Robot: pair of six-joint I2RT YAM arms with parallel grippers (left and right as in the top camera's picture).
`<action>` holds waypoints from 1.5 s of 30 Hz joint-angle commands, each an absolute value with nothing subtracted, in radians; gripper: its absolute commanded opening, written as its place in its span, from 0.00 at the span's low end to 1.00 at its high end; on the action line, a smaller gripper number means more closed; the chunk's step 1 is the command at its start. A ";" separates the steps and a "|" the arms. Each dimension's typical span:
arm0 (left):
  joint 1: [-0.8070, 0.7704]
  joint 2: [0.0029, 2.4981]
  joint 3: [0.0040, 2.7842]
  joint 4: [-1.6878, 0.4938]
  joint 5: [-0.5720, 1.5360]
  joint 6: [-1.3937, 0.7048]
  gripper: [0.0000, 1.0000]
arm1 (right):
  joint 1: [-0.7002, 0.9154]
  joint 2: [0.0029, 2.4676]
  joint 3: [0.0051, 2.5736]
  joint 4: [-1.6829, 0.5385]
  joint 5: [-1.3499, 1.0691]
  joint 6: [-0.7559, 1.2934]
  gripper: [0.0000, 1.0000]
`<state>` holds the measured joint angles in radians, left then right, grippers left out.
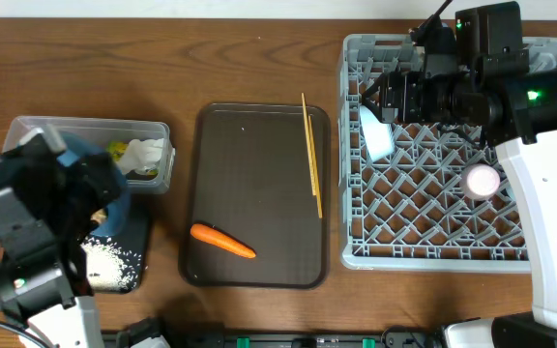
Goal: Sort waste into correct bins and load items into the dishwasher rack
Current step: 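Carry the blue plate over the black tray and tip it, then shake the tipped plate to drop the food onto the black tray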
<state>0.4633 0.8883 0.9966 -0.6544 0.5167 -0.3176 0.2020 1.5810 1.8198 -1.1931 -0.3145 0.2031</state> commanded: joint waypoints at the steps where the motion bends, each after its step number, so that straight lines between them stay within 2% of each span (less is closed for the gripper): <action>1: 0.574 0.881 0.977 -0.644 0.731 -0.314 0.06 | 0.196 1.573 1.827 -1.196 -0.311 0.185 0.85; 4: 0.628 0.880 0.955 -0.643 0.810 -0.287 0.06 | 0.196 1.573 1.827 -1.197 -0.311 0.185 0.85; 13: 0.667 0.881 0.899 -0.619 0.858 -0.217 0.06 | 0.196 1.573 1.827 -1.197 -0.311 0.186 0.86; 20: 0.678 0.898 0.815 -0.572 0.886 -0.254 0.06 | 0.196 1.573 1.827 -1.185 -0.311 0.186 0.86; 24: 0.703 0.898 0.759 -0.517 0.970 -0.273 0.06 | 0.196 1.573 1.827 -1.198 -0.311 0.186 0.86; 26: 0.727 0.898 0.744 -0.489 1.087 -0.321 0.06 | 0.196 1.573 1.827 -1.201 -0.311 0.186 0.86; 29: 0.757 0.897 0.742 -0.476 1.026 -0.342 0.06 | 0.196 1.573 1.827 -1.205 -0.311 0.186 0.86; 31: 0.787 0.895 0.742 -0.431 1.151 -0.345 0.06 | 0.196 1.573 1.827 -1.205 -0.311 0.185 0.86; 35: 0.837 0.882 0.743 -0.361 1.214 -0.387 0.06 | 0.196 1.573 1.827 -1.204 -0.311 0.186 0.86; 45: 0.855 0.875 0.743 -0.550 1.038 -0.313 0.06 | 0.196 1.573 1.827 -1.208 -0.311 0.186 0.86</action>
<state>0.8501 0.8940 0.7341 -0.5419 1.0901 -0.3641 0.2020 1.5810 1.8198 -1.2053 -0.3149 0.2005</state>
